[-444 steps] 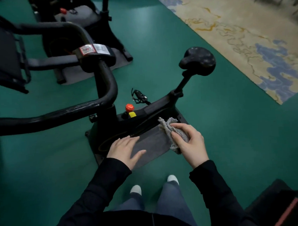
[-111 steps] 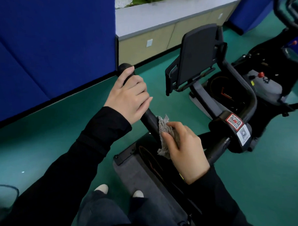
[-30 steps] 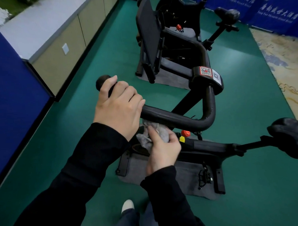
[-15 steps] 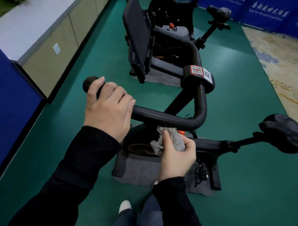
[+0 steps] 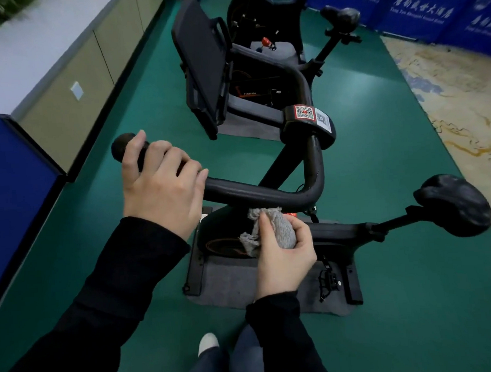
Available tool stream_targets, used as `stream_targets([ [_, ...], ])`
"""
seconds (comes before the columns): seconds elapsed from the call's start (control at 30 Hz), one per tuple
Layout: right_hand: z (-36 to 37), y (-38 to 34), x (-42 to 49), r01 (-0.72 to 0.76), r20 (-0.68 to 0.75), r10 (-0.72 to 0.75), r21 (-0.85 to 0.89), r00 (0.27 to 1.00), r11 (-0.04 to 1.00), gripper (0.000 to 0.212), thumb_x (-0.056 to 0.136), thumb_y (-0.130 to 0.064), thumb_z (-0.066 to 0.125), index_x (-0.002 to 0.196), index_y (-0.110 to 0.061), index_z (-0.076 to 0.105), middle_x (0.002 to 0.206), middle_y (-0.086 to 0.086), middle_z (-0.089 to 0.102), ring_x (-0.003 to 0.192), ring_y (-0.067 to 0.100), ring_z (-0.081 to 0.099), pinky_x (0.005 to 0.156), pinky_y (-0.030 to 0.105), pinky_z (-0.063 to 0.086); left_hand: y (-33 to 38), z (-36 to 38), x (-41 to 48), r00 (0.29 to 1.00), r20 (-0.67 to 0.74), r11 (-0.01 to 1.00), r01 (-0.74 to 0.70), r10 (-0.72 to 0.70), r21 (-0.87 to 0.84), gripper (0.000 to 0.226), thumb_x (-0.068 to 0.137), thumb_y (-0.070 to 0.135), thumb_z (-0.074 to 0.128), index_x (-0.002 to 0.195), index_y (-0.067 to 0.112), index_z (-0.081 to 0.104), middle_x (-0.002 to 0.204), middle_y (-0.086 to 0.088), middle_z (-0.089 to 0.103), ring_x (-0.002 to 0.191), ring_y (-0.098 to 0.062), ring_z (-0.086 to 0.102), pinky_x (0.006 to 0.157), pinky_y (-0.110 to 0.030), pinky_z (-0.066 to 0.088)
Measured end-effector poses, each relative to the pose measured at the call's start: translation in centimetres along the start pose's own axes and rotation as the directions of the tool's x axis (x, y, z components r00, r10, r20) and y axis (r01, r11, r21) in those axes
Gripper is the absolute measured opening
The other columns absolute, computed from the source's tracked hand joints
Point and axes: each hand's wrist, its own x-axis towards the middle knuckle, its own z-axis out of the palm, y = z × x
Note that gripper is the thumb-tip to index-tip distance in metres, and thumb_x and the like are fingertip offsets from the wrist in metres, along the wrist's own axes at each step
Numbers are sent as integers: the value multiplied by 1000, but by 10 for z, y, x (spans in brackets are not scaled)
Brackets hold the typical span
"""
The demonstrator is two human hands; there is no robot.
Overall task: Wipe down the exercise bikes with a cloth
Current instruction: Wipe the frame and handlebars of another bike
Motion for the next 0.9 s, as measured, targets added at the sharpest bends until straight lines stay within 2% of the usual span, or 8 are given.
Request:
stream_targets([
  [0.1, -11, -2, 11, 55, -84, -58, -32, 995, 998, 28, 72, -6, 79, 74, -22, 57, 66, -14, 62, 62, -10, 57, 59, 5, 43, 19, 2, 1, 1000, -9, 996, -30, 29, -81, 31, 96, 32, 44, 92, 13, 68, 94, -4, 63, 105, -28, 55, 113, -44, 12],
  [0.2, -24, -6, 30, 144, -223, -149, -37, 963, 989, 30, 79, -5, 73, 80, -25, 50, 80, -12, 58, 69, -12, 57, 65, 6, 47, 41, 10, -3, 997, 25, 984, -73, 78, -165, 29, 93, 31, 48, 97, 11, 69, 95, -4, 64, 102, -27, 59, 112, -45, 18],
  [0.27, -23, -8, 39, 232, -230, -244, -78, 942, 970, 26, 82, -8, 72, 85, -24, 52, 87, -9, 59, 79, -7, 59, 72, 10, 49, 48, 15, -6, 994, 72, 982, -63, 77, -175, 31, 93, 31, 47, 97, 10, 69, 93, -4, 65, 98, -26, 61, 110, -44, 20],
  [0.4, -13, -14, 52, 428, -120, -451, -179, 884, 886, 19, 84, -13, 70, 99, -10, 59, 99, 8, 62, 92, 14, 61, 84, 24, 50, 47, 23, -9, 993, 96, 988, -58, 72, -143, 32, 96, 33, 43, 95, 12, 68, 87, -1, 66, 88, -25, 62, 103, -37, 25],
  [0.53, -7, -16, 62, 601, 23, -612, -222, 790, 768, 21, 86, -18, 66, 107, -12, 63, 102, -8, 57, 97, 22, 60, 87, 30, 47, 49, 25, -8, 995, 86, 986, -28, 43, -162, 29, 96, 33, 45, 93, 15, 67, 86, 1, 65, 86, -24, 60, 99, -34, 25],
  [0.63, 3, -12, 56, 665, 195, -644, -356, 740, 656, 18, 86, -20, 64, 98, -8, 68, 96, -12, 57, 97, 25, 57, 87, 44, 47, 48, 25, -9, 996, 79, 982, -24, 40, -185, 29, 96, 31, 43, 92, 15, 66, 86, 1, 65, 86, -23, 60, 98, -34, 25],
  [0.7, 9, -9, 50, 684, 202, -662, -355, 722, 637, 16, 86, -18, 63, 92, -4, 68, 94, -12, 57, 96, 21, 57, 85, 48, 47, 48, 24, -8, 996, 82, 981, -24, 40, -193, 33, 98, 28, 37, 93, 15, 67, 87, 2, 65, 86, -23, 60, 98, -33, 25],
  [0.9, 19, -2, 30, 784, 337, -709, -311, 620, 537, 20, 88, -12, 60, 104, -4, 70, 104, 2, 69, 100, 20, 58, 91, 39, 44, 49, 22, -7, 995, 94, 983, -8, 26, -184, 37, 98, 24, 32, 93, 13, 66, 86, 1, 65, 86, -23, 61, 96, -33, 26],
])
